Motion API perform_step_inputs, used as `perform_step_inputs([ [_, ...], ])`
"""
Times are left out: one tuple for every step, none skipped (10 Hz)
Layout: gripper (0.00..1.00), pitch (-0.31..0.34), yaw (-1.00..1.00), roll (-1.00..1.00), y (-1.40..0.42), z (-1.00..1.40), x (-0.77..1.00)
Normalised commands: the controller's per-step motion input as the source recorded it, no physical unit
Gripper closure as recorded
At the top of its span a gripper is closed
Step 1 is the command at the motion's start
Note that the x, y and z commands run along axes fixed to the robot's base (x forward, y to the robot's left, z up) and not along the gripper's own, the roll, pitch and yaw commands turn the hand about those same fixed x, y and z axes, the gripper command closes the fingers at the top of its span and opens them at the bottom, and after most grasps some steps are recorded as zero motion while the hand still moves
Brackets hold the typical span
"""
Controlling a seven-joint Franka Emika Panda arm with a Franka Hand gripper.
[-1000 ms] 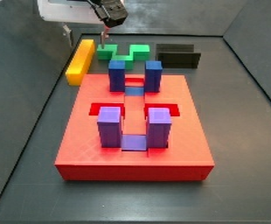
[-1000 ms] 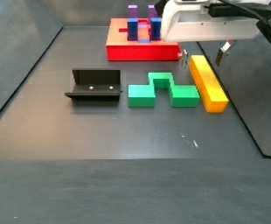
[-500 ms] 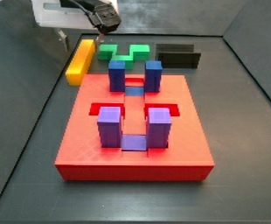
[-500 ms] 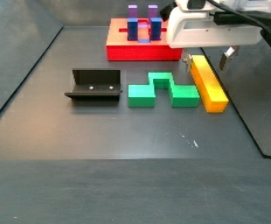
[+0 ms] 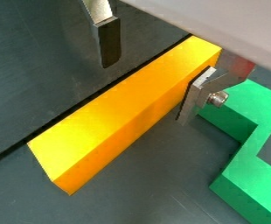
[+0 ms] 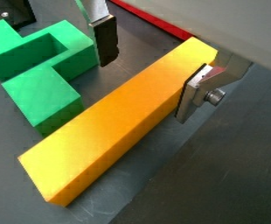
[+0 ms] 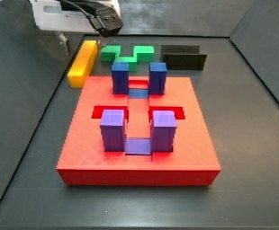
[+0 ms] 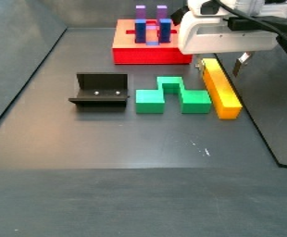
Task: Pick up the yellow object. Move up. Move to above the board. Insert the yellow object.
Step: Pick up the yellow object.
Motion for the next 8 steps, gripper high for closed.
perform_step_inputs([
  [0.0, -0.047, 0.05, 0.15, 0.01, -0.23, 0.04],
  [0.0, -0.036, 0.06, 0.2, 0.01, -0.21, 0.05],
  [0.0, -0.004, 0.05, 0.27, 0.07, -0.2, 0.04],
  [0.0, 0.0, 0.01, 0.29, 0.07, -0.21, 0.0],
  [0.0, 0.0, 0.0, 0.27, 0.05, -0.22, 0.0],
  [0.0, 0.0, 0.0, 0.25, 0.01, -0.24, 0.0],
  [0.0, 0.0, 0.0, 0.26, 0.0, -0.26, 0.01],
  [0.0, 0.0, 0.0, 0.27, 0.0, -0.28, 0.03],
])
